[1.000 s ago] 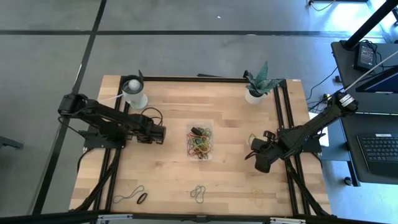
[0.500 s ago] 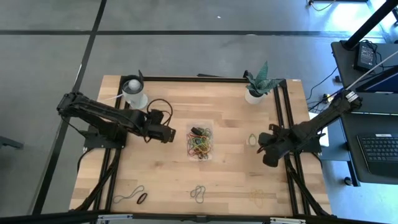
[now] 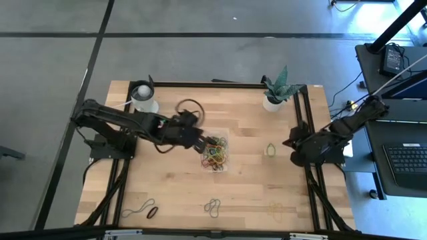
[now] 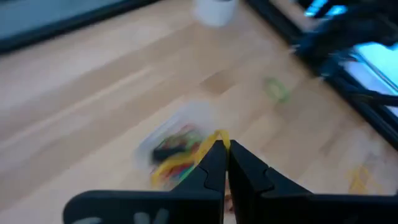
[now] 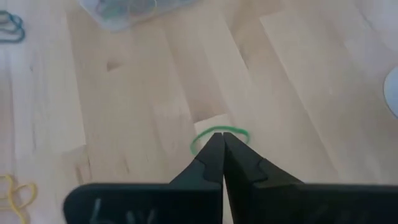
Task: Pick and place rubber bands into bin
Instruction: Put the yellow rubber band into the transparent bin
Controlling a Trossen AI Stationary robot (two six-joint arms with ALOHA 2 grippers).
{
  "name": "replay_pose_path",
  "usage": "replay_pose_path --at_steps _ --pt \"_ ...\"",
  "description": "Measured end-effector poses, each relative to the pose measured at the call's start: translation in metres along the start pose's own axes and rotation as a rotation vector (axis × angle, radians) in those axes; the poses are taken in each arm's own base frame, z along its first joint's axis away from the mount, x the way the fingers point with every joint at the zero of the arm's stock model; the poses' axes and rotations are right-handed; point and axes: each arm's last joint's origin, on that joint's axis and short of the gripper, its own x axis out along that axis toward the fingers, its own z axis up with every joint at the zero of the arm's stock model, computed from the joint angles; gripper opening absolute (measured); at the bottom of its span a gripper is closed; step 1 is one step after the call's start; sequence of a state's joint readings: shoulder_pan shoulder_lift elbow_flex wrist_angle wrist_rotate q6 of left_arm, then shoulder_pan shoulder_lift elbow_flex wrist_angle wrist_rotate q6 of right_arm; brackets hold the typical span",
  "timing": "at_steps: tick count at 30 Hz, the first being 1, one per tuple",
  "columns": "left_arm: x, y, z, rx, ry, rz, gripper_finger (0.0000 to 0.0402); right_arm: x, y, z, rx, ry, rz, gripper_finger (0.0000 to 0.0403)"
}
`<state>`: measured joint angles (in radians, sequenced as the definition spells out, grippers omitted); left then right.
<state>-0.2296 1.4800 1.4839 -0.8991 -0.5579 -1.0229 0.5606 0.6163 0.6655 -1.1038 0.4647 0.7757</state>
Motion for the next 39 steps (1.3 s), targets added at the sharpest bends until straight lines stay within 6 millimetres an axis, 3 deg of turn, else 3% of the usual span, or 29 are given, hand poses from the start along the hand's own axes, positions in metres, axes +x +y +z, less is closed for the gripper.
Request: replay_pose_path --at_steps 4,7,10,16,21,29,35,39 --pt "0.024 -0.024 0.004 0.112 0.004 -0.082 0.0002 -0.004 -0.004 -0.001 0.022 -0.022 0.017 0.0006" --pt "0.046 -0.032 -0.001 0.147 0.100 -0.096 0.0002 -0.005 -0.005 -0.001 0.028 -0.027 0.022 0.0006" --pt "0.068 -0.034 -0.014 0.176 0.218 -0.080 0.0002 -0.005 -0.005 -0.001 0.029 -0.026 0.023 0.0006" --pt "0.091 -0.032 -0.034 0.188 0.358 0.009 0.0002 -0.005 -0.005 -0.001 0.029 -0.025 0.024 0.0006" --pt "0.103 -0.032 -0.043 0.211 0.417 0.023 0.0002 -0.005 -0.005 -0.001 0.029 -0.025 0.024 0.0006" --pt "0.140 -0.032 -0.068 0.279 0.462 0.113 0.0006 -0.005 -0.005 -0.001 0.030 -0.025 0.025 0.0006" --pt "0.165 -0.031 -0.088 0.366 0.522 0.137 0.0051 -0.005 -0.004 -0.001 0.059 -0.027 0.028 0.0006" --pt "0.169 -0.030 -0.091 0.398 0.533 0.138 0.0099 -0.005 -0.004 -0.001 0.079 -0.027 0.028 0.0006"
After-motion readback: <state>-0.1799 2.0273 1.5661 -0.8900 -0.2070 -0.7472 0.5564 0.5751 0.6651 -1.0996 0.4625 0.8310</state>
